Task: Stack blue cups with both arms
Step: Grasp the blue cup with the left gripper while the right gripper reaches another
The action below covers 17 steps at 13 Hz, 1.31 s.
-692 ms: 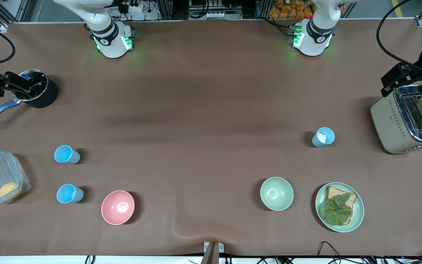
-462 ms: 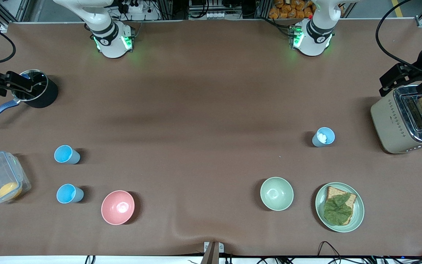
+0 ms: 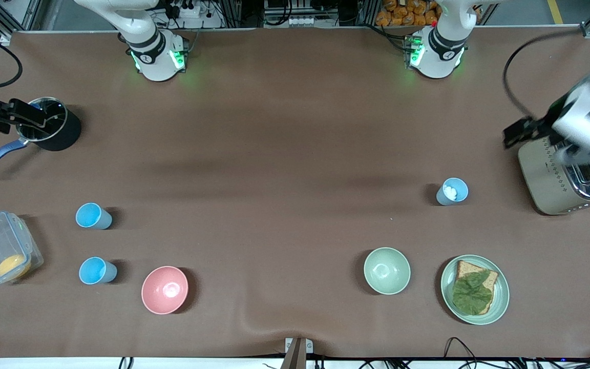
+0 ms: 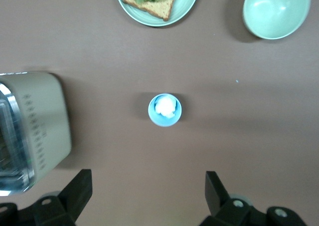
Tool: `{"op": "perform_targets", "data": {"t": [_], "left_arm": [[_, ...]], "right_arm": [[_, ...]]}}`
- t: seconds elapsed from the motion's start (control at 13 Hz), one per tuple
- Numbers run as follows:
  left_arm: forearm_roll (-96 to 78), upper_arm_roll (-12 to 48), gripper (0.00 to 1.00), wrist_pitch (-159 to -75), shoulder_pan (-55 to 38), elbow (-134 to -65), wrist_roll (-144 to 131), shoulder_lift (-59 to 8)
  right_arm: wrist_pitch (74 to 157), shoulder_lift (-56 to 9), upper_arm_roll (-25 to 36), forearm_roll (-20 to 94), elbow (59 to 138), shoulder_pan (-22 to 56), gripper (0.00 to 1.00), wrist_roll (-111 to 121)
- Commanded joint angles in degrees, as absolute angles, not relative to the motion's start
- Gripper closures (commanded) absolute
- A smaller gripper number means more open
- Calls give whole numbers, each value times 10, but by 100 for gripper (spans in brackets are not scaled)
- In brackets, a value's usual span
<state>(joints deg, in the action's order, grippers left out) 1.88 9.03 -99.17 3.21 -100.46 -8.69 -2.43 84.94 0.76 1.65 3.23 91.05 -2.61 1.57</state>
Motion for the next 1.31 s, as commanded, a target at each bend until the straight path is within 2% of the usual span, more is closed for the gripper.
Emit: {"op": "perform_targets", "data": {"t": [0.0,0.23,0.46,0.62,0.77,0.85,0.92,1.08,1.15,1.23], "left_arm": [[4,91,0,-1150,49,-1162,-74,2],[25,91,0,-1300,53,-1255,-69,-30],[26,91,1,-1358,65,-1261,-66,-98],[26,93,4,-1393,76,-1264,-54,-133],[26,92,18,-1418,82,-1264,-46,-155],[26,93,29,-1426,83,-1263,-46,-165],[26,93,45,-1426,82,-1261,-47,-173],[25,93,85,-1426,80,-1260,-48,-182],[25,93,100,-1426,80,-1261,-55,-183],[25,93,100,-1426,80,-1261,-56,-183]], "right_arm": [[847,4,19,41,915,-35,0,12],[867,-31,20,41,955,-52,0,16],[888,-102,25,49,965,-70,0,16],[938,-131,26,40,980,-75,0,21],[1032,-137,29,39,1032,-80,0,53],[1081,-147,29,38,1053,-82,0,80],[1118,-163,30,38,1059,-89,0,110],[1171,-202,32,39,1056,-99,0,169],[1192,-216,33,39,1056,-103,0,204],[1213,-229,33,40,1054,-109,0,236]]}}
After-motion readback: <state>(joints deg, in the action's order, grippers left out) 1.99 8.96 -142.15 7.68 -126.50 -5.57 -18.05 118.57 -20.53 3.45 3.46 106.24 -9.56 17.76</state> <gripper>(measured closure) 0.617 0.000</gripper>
